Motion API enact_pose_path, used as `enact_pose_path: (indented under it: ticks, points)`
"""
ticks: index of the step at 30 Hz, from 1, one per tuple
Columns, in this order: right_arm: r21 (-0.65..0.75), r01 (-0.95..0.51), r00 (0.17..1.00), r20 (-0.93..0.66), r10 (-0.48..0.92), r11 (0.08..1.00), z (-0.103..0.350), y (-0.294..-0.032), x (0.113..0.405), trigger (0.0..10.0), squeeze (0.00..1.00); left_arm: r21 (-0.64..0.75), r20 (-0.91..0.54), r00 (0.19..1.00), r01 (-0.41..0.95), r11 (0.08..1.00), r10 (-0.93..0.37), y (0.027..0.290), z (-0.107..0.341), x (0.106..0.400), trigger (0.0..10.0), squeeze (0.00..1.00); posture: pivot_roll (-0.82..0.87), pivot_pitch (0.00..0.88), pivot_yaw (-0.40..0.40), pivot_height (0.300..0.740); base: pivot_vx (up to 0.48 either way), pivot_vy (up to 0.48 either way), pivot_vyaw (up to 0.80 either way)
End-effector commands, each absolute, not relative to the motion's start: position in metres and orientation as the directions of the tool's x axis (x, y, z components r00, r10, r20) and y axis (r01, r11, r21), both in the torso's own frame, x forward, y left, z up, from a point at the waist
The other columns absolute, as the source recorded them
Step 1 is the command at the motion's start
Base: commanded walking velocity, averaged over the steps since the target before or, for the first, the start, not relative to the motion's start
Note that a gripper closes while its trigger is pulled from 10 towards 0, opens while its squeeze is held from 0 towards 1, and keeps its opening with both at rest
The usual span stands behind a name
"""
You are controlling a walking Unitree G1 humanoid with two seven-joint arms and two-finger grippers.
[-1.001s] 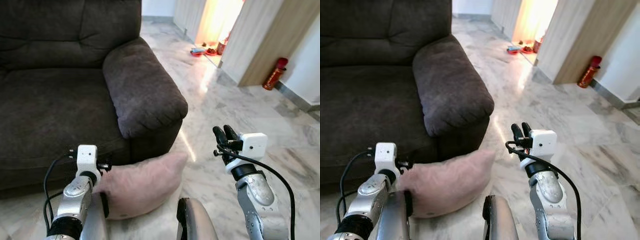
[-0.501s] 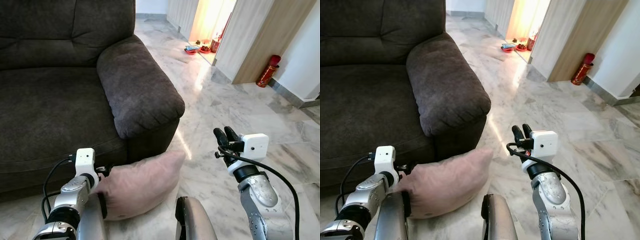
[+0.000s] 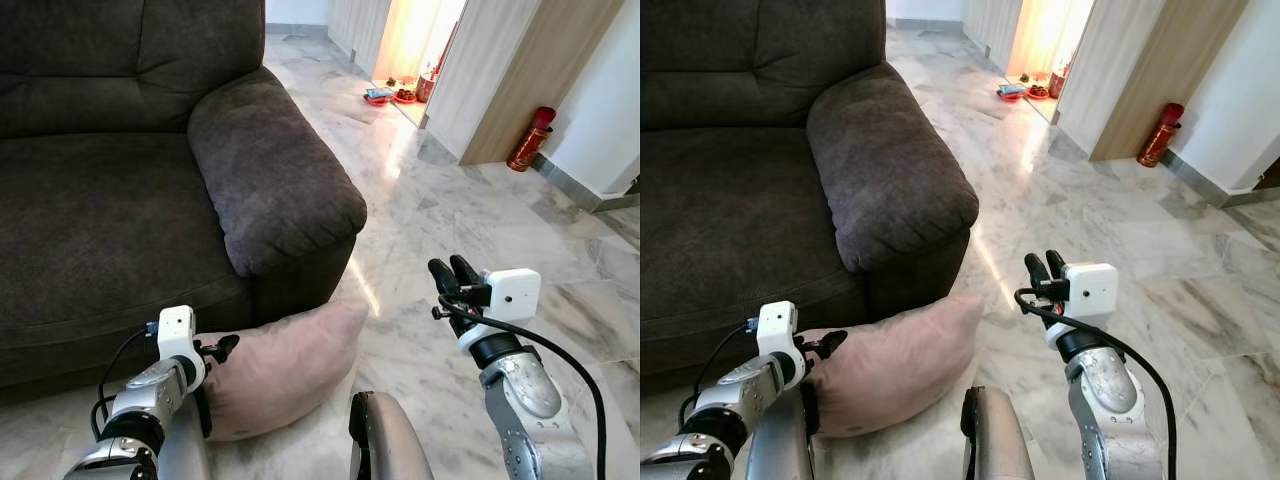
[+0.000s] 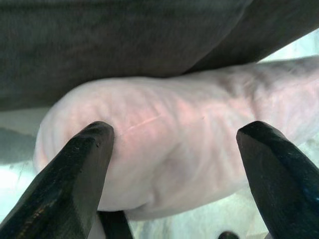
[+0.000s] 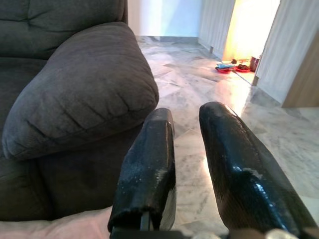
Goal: Move the pillow to the sofa from floor
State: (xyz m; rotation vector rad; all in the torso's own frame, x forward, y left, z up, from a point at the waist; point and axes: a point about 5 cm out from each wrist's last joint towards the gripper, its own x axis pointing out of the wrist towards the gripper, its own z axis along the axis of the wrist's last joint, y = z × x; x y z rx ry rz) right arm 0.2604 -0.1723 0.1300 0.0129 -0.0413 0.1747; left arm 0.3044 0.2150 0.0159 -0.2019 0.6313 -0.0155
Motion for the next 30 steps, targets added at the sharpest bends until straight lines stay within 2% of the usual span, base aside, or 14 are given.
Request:
enact_pose_path:
  ticks: [1, 11, 18, 25, 30]
  points:
    - [0.002, -0.168, 0.984, 0.052, 0.168, 0.986, 0.135, -0.176, 0.258, 10.0, 0.0, -0.173, -0.62, 0.782, -0.059, 0.983, -0.062, 0.214, 0.011, 0.301, 10.0, 0.0, -0.08, 0.0, -0.179, 0.496, 0.0, 0.0, 0.0]
    - [0.004, -0.164, 0.986, 0.044, 0.164, 0.986, 0.135, -0.176, 0.257, 10.0, 0.0, -0.019, -0.609, 0.791, -0.081, 0.997, 0.052, 0.223, 0.029, 0.31, 10.0, 0.0, -0.08, 0.0, -0.176, 0.496, 0.0, 0.0, 0.0]
    - [0.005, -0.169, 0.985, 0.041, 0.168, 0.986, 0.133, -0.173, 0.257, 10.0, 0.0, -0.055, -0.63, 0.776, -0.003, 0.998, -0.032, 0.213, 0.026, 0.308, 10.0, 0.0, -0.08, 0.0, -0.17, 0.496, 0.0, 0.0, 0.0]
    - [0.002, -0.169, 0.985, 0.037, 0.169, 0.986, 0.133, -0.173, 0.255, 10.0, 0.0, -0.047, -0.665, 0.746, -0.011, 0.999, -0.023, 0.212, 0.018, 0.298, 10.0, 0.0, -0.09, 0.0, -0.169, 0.496, 0.0, 0.0, 0.0]
    - [0.003, -0.169, 0.985, 0.029, 0.169, 0.986, 0.131, -0.173, 0.253, 10.0, 0.0, 0.083, -0.692, 0.721, 0.038, 0.996, 0.03, 0.217, 0.014, 0.294, 10.0, 0.0, -0.08, 0.0, -0.171, 0.496, 0.0, 0.0, 0.0]
